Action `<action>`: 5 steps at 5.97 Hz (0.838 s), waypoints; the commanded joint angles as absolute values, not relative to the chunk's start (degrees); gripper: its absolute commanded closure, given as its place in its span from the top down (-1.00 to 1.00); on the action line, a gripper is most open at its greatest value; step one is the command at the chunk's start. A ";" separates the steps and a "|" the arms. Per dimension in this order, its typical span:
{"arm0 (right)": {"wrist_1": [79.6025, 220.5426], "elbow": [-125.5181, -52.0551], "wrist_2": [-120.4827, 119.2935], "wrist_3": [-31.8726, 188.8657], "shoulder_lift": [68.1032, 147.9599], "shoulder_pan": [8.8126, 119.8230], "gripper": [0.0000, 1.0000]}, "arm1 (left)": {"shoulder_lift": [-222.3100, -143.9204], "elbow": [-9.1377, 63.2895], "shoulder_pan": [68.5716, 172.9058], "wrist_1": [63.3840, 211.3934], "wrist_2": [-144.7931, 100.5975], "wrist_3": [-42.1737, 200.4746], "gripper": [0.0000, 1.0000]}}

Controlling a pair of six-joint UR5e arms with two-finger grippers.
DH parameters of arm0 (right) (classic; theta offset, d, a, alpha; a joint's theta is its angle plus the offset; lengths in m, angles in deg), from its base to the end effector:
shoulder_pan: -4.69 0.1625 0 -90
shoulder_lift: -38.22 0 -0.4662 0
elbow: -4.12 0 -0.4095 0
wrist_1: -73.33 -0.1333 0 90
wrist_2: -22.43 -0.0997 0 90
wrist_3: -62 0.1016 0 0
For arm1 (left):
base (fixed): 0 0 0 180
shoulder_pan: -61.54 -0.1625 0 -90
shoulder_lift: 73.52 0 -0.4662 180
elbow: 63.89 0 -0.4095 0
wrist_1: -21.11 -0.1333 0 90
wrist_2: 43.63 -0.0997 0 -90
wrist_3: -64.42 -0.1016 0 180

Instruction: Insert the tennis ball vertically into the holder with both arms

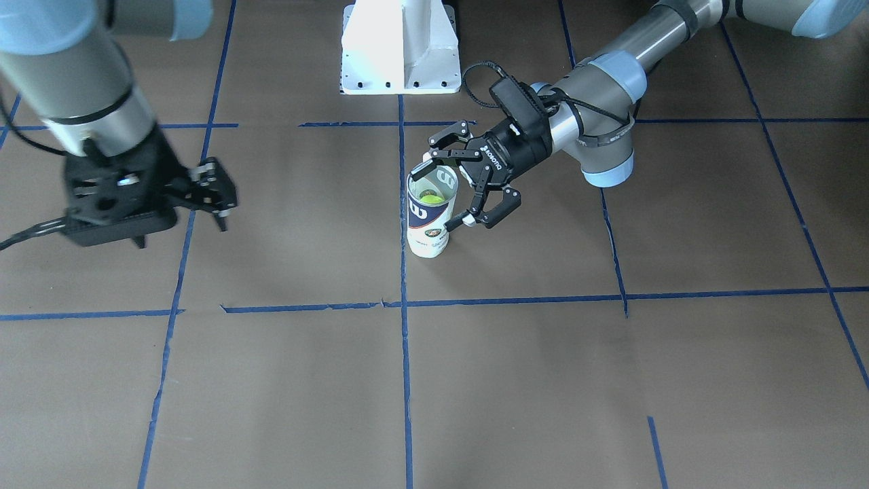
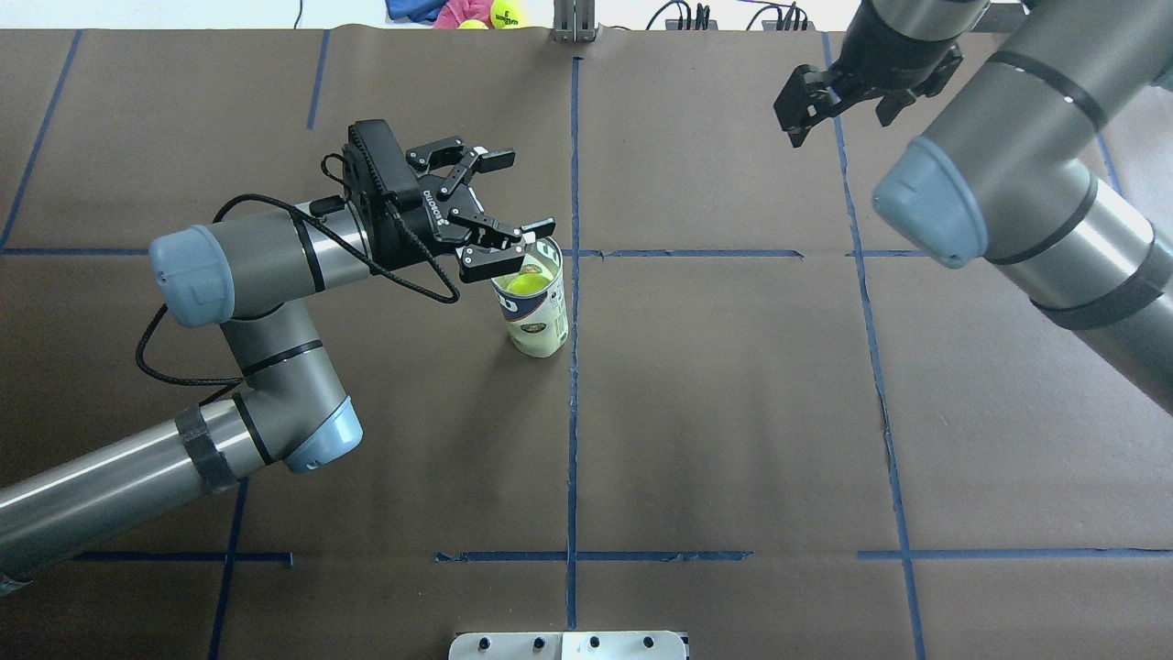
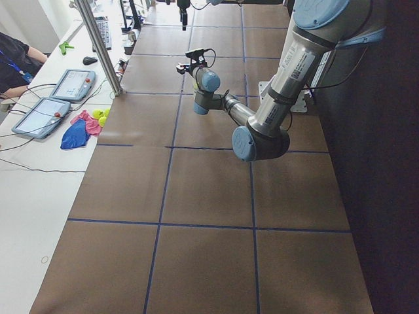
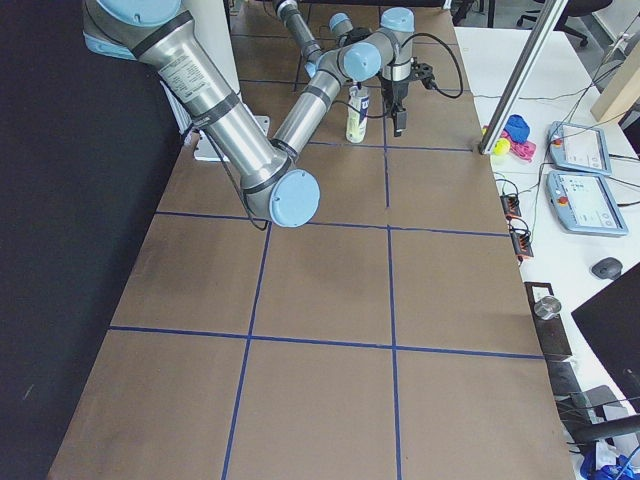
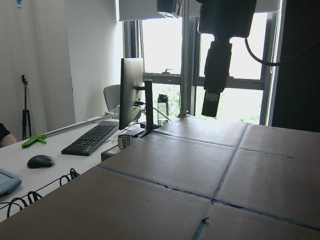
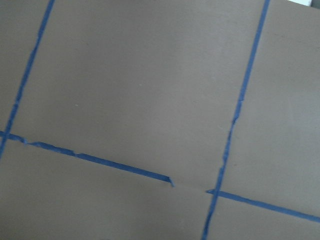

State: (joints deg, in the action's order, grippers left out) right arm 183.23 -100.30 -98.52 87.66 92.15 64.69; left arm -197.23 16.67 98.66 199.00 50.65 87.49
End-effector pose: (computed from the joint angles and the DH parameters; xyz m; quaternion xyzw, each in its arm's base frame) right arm -0.2624 -0.6166 0.2477 0.1047 -0.3463 -0.1055 0.9263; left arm 0.4729 -0.5156 0.2514 0.6408 0.5267 0.1734 0.5309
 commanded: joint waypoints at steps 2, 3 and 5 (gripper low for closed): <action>183.19 -99.41 -104.12 63.47 103.40 79.08 0.99 | -197.36 17.84 108.26 179.13 55.81 87.19 0.93; 182.75 -99.41 -105.44 57.83 107.27 82.61 0.99 | -197.36 17.84 112.30 171.31 60.65 87.01 0.94; 171.56 -99.41 -109.39 53.83 119.63 88.60 1.00 | -196.92 17.84 118.30 161.33 63.33 86.66 1.00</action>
